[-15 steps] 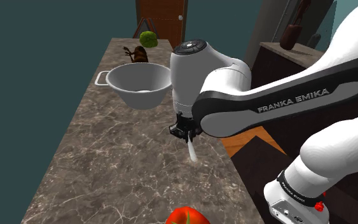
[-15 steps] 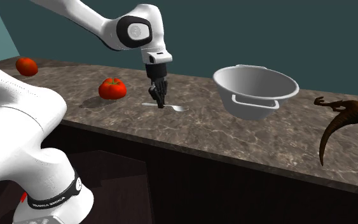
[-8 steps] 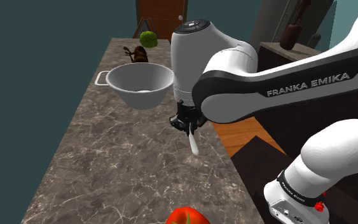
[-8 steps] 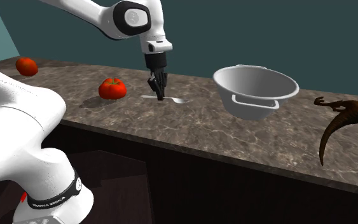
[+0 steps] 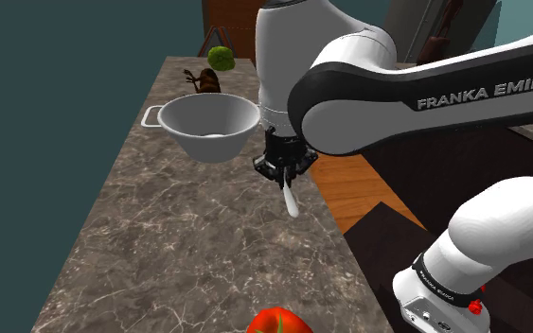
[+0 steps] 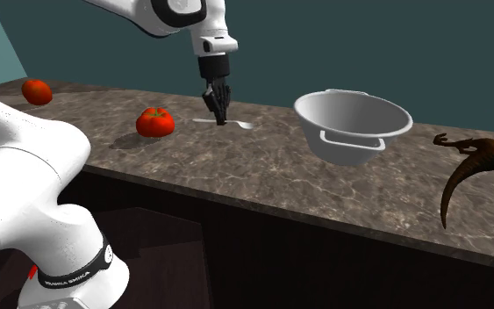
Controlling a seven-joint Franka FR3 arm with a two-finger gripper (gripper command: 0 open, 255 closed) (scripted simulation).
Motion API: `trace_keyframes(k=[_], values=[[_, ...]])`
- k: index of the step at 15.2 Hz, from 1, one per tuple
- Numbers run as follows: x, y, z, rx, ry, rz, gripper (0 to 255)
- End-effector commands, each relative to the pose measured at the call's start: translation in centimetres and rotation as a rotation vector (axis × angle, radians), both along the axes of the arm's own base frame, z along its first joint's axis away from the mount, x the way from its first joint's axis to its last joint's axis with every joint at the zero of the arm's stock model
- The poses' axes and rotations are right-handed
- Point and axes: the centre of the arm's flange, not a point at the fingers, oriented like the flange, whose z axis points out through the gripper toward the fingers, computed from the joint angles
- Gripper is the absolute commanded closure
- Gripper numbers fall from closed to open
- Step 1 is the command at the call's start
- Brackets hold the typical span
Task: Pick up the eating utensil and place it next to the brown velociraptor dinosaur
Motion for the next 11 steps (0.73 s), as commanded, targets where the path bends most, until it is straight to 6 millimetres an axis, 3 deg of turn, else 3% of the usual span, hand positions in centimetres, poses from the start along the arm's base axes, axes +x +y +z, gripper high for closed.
trace_keyframes(k=[1, 11], values=[[-0.1, 0.1, 1.2, 0.0, 0.0, 0.0, 255], [-0.1, 0.1, 6.4, 0.0, 0.0, 0.0, 255]])
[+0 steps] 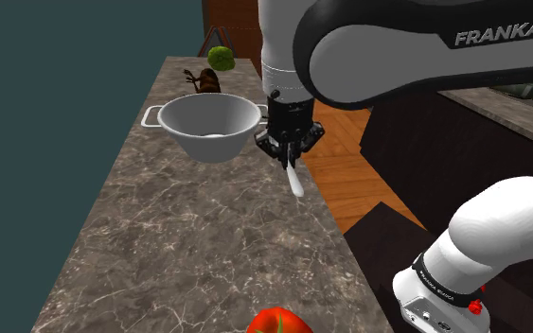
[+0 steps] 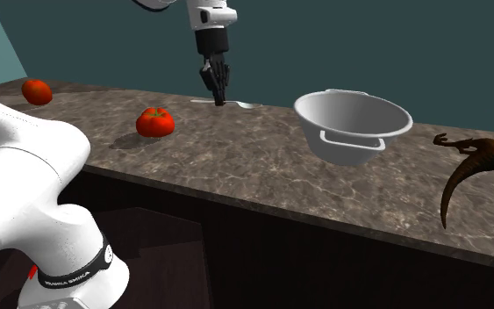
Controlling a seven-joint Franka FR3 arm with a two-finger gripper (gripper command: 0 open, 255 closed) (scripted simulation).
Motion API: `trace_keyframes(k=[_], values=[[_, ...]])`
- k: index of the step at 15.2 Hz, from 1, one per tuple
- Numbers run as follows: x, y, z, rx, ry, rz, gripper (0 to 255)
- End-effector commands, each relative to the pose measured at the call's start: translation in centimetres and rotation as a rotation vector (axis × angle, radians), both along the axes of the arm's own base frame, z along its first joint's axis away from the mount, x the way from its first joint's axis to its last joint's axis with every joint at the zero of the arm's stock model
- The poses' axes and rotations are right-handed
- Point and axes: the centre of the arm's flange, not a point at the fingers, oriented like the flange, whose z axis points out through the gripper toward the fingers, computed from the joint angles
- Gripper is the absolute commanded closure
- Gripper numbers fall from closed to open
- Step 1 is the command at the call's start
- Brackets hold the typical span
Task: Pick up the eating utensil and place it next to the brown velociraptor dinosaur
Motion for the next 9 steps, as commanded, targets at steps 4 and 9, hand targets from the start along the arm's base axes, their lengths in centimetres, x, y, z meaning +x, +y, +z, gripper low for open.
trace_keyframes(k=[4, 9], values=[[1.2, -0.5, 2.3, 0.0, 0.0, 0.0, 255], [7.1, -3.4, 2.3, 0.0, 0.0, 0.0, 255]])
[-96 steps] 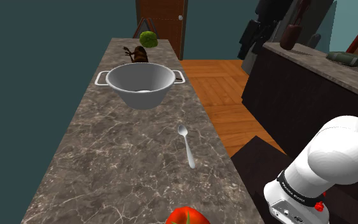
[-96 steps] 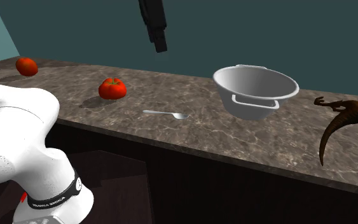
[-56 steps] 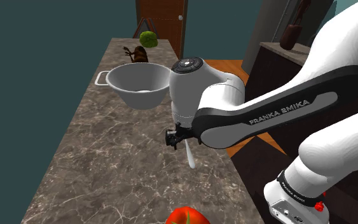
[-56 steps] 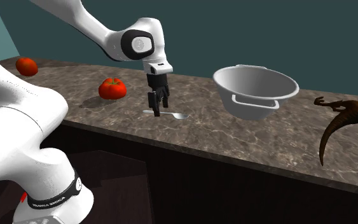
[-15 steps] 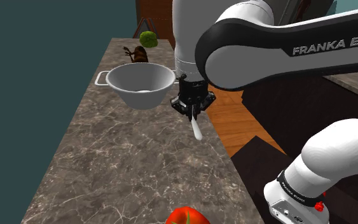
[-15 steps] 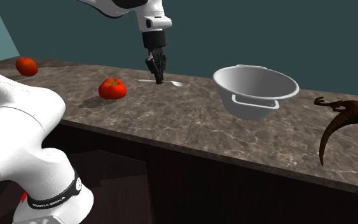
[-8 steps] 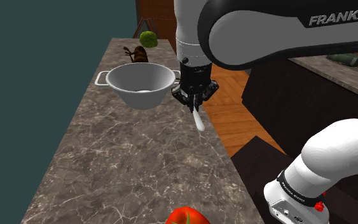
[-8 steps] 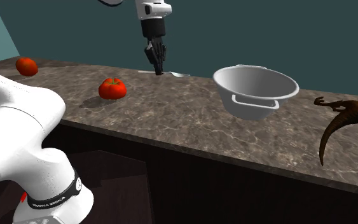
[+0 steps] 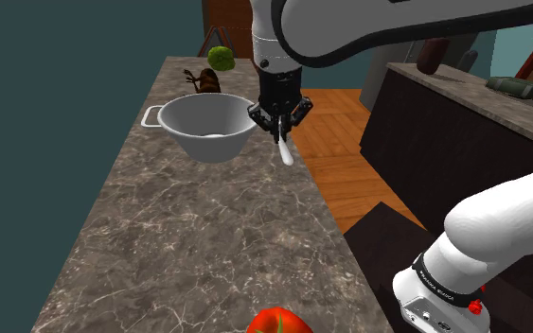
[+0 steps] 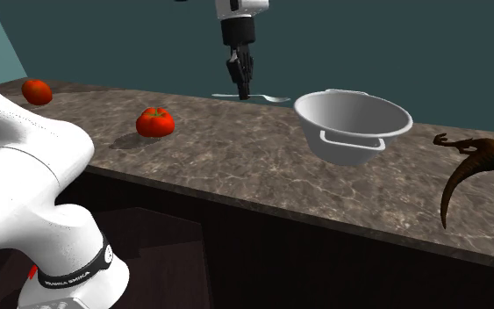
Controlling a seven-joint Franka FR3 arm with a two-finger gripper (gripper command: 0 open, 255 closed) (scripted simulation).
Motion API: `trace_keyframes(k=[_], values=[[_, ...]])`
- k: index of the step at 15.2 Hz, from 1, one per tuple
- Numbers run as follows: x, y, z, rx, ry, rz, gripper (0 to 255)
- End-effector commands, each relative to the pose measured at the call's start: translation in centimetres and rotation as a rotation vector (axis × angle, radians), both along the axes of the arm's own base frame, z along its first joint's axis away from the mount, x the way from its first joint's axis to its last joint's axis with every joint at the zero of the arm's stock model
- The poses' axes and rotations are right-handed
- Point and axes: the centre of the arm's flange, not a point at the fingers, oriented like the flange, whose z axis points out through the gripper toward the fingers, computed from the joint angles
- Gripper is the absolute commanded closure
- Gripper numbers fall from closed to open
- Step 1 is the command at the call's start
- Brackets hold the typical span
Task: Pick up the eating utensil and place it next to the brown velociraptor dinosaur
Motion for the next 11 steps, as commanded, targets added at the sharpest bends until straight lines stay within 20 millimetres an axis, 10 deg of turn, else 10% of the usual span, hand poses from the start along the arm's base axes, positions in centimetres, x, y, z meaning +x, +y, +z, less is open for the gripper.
trace_keyframes(k=[1, 11], values=[[2.3, -1.2, 0.0, 0.0, 0.0, 0.0, 255], [14.2, -7.0, 0.1, 0.0, 0.0, 0.0, 255]])
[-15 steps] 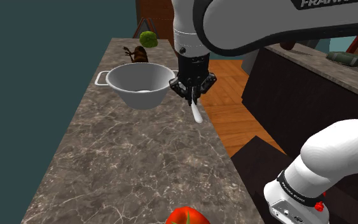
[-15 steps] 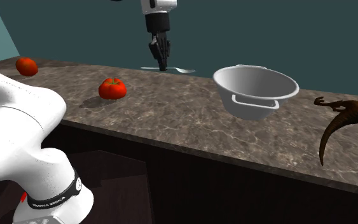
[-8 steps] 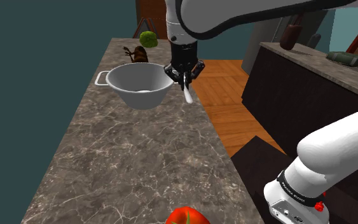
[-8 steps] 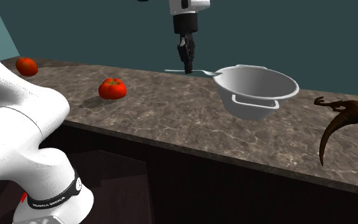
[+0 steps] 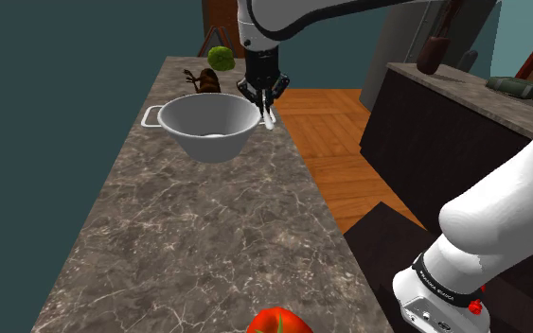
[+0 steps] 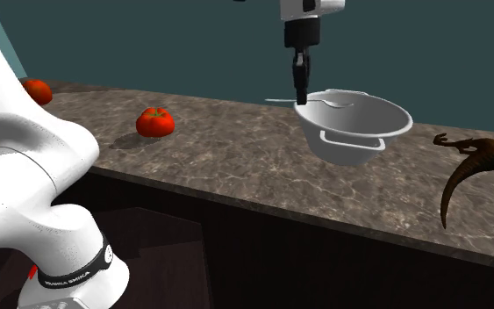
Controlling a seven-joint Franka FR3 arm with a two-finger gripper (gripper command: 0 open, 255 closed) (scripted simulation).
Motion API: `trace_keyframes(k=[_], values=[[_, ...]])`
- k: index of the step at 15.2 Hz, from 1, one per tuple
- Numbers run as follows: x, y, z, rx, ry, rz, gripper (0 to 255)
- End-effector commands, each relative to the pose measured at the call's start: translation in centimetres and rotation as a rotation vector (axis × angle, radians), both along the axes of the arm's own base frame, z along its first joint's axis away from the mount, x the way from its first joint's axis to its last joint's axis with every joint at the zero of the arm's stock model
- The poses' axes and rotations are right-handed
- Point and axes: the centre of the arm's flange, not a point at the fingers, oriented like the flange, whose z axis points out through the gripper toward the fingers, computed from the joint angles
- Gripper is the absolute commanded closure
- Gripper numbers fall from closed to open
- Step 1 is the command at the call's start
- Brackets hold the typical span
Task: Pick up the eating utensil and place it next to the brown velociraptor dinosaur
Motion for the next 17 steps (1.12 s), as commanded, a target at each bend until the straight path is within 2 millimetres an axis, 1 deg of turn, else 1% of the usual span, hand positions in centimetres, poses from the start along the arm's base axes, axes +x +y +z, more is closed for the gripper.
trace_keyframes(k=[1, 17], values=[[2.5, -1.3, 0.0, -0.001, 0.0, -0.001, 255], [21.6, -10.7, 0.0, -0.001, 0.0, -0.001, 255]])
